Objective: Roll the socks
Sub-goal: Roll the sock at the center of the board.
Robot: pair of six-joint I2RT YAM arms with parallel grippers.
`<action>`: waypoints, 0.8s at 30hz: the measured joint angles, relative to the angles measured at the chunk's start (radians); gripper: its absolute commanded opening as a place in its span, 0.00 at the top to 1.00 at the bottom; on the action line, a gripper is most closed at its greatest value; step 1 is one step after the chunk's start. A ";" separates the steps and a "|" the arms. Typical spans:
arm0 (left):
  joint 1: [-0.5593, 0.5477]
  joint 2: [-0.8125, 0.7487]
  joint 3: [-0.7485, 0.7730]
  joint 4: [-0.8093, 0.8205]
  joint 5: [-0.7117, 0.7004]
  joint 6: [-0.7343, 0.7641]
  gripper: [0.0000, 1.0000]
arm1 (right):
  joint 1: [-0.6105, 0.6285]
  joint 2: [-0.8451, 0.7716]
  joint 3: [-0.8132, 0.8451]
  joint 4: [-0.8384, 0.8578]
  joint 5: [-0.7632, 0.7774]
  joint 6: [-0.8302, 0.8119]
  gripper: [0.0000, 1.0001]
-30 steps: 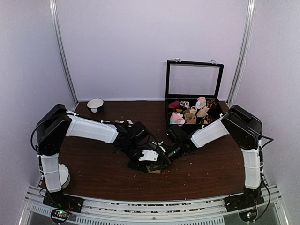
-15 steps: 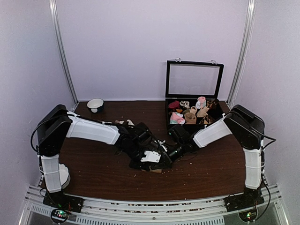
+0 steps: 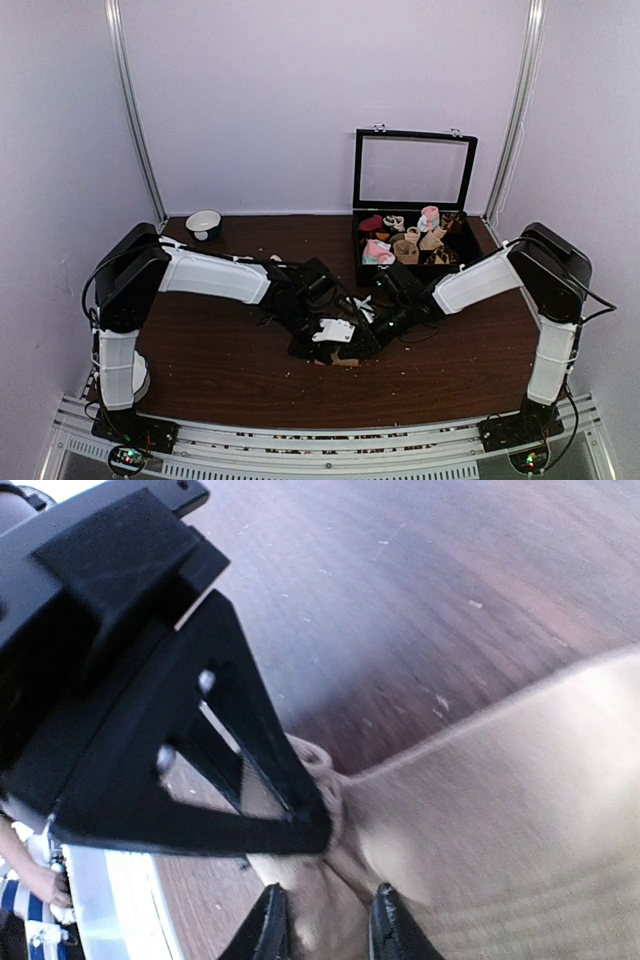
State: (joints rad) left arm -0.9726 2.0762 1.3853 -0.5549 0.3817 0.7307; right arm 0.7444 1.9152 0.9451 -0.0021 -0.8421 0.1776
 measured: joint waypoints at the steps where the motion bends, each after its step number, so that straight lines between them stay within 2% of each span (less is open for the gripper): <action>1: 0.000 0.005 0.006 -0.004 0.006 -0.011 1.00 | -0.005 -0.019 -0.018 0.003 0.014 0.000 0.65; 14: 0.025 0.042 0.062 -0.066 0.075 -0.076 1.00 | -0.105 -0.215 -0.221 0.068 0.206 0.033 0.63; 15: 0.028 0.048 0.071 -0.078 0.083 -0.076 1.00 | -0.106 -0.244 -0.253 0.089 0.230 0.037 0.59; 16: 0.031 0.056 0.084 -0.093 0.093 -0.075 1.00 | -0.106 -0.279 -0.288 0.106 0.256 0.040 0.42; 17: 0.034 0.067 0.101 -0.113 0.103 -0.075 1.00 | -0.105 -0.332 -0.336 0.131 0.291 0.045 0.05; 18: 0.038 0.078 0.119 -0.135 0.114 -0.075 1.00 | -0.098 -0.389 -0.379 0.151 0.332 0.050 0.00; 21: 0.055 0.123 0.186 -0.217 0.163 -0.074 1.00 | -0.053 -0.560 -0.468 0.212 0.479 0.028 0.00; 24: 0.068 0.154 0.227 -0.286 0.212 -0.071 1.00 | -0.012 -0.690 -0.490 0.261 0.598 0.007 0.00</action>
State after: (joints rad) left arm -0.9043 2.2299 1.6127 -0.8413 0.5934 0.6598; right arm 0.7326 1.2251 0.4553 0.2592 -0.2443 0.1844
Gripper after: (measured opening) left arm 0.140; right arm 0.996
